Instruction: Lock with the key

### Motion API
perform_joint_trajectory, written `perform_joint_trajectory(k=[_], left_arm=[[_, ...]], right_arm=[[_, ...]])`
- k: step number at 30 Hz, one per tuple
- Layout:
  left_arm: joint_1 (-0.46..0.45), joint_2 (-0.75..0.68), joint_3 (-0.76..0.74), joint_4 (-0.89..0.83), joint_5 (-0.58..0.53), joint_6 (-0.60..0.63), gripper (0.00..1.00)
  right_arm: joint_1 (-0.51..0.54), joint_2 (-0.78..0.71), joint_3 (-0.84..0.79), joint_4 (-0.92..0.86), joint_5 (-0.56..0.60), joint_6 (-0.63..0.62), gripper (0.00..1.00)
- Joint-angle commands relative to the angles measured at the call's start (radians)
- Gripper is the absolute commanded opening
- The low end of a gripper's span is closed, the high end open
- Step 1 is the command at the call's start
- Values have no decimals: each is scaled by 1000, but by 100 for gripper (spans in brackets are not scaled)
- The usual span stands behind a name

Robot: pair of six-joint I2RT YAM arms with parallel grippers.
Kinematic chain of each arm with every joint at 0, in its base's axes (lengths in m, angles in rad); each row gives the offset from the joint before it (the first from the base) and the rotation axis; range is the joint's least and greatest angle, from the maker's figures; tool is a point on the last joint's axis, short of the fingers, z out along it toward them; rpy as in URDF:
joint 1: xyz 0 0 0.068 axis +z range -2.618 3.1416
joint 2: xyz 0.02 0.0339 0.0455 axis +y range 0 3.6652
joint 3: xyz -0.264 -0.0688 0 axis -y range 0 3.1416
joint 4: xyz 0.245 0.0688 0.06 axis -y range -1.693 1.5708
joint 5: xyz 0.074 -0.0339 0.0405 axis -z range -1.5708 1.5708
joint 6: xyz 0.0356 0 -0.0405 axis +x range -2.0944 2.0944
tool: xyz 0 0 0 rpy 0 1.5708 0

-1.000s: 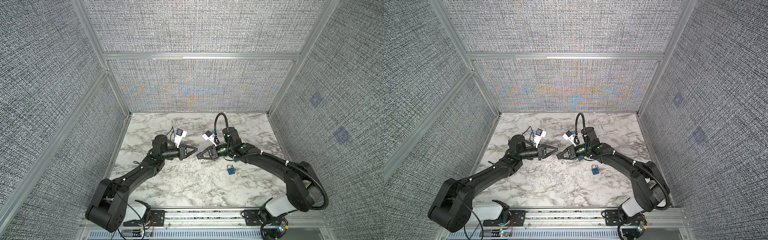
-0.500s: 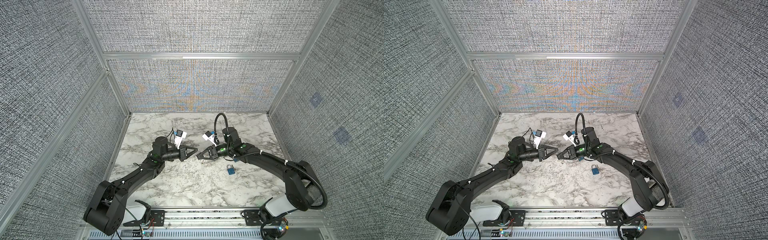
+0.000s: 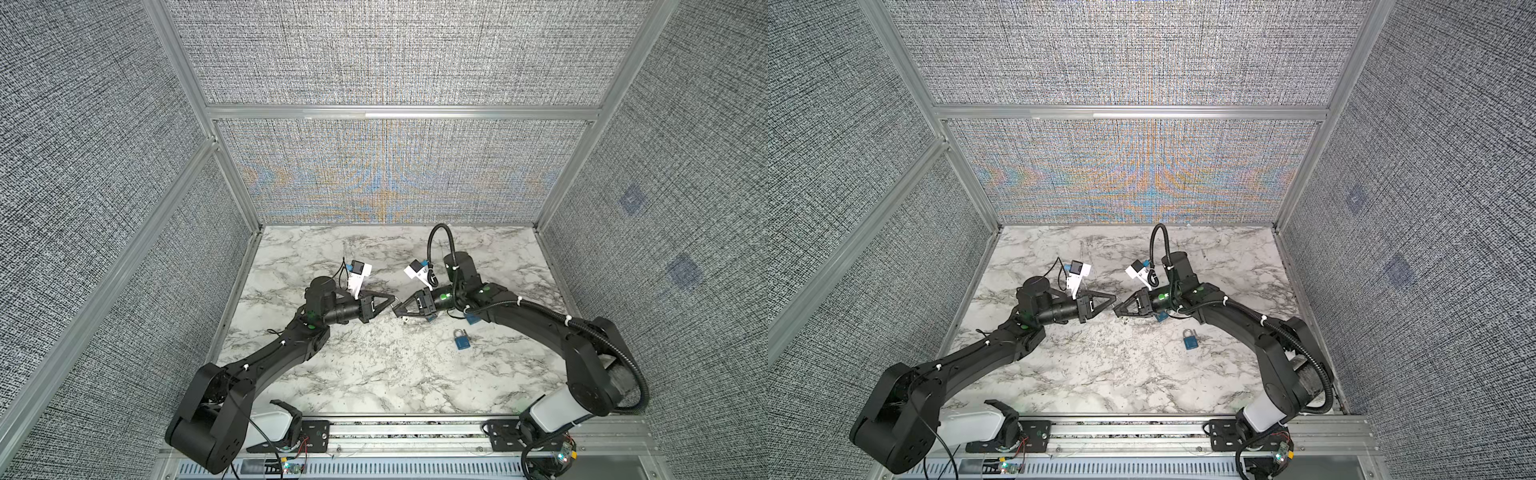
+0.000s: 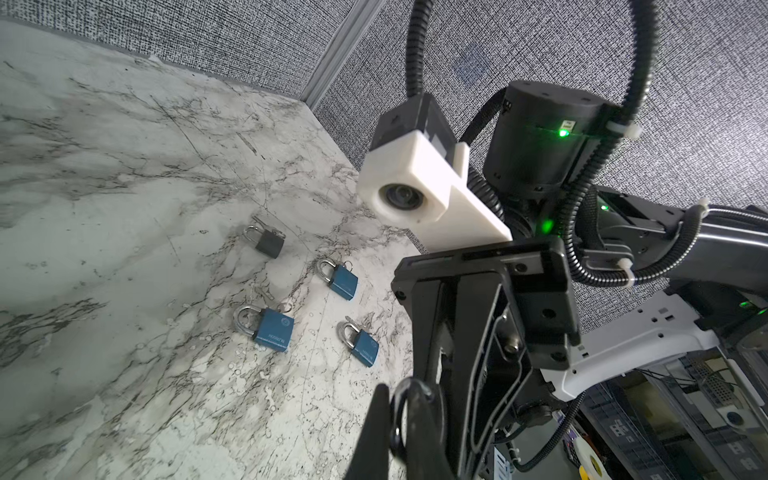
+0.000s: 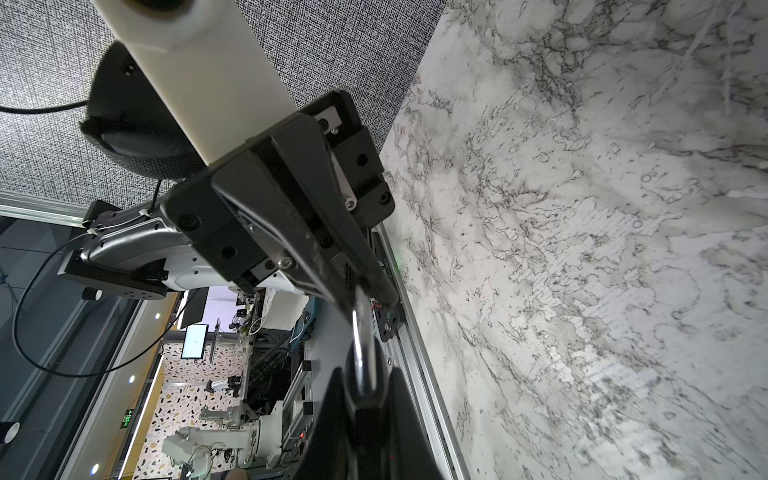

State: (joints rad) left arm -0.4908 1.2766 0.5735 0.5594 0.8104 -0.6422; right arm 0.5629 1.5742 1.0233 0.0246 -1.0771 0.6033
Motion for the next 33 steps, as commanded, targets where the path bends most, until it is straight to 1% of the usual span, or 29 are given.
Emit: perform_joint_trajectory(k=[1, 14, 19, 27, 30, 33], left_arm=[[-19, 3, -12, -64, 111, 22, 0], [-35, 13, -31, -24, 112, -7, 0], [-39, 6, -32, -31, 110, -7, 0], [-45, 19, -43, -7, 119, -13, 0], [-46, 16, -46, -11, 124, -2, 0], [-46, 6, -40, -48, 102, 29, 0]], right_arm=[[1, -2, 25, 159, 35, 12, 0], [-9, 20, 41, 168, 42, -2, 0], [-11, 25, 38, 212, 35, 25, 0], [-13, 23, 44, 218, 37, 27, 0], [-15, 25, 43, 255, 13, 55, 0], [-15, 25, 37, 292, -15, 88, 0]])
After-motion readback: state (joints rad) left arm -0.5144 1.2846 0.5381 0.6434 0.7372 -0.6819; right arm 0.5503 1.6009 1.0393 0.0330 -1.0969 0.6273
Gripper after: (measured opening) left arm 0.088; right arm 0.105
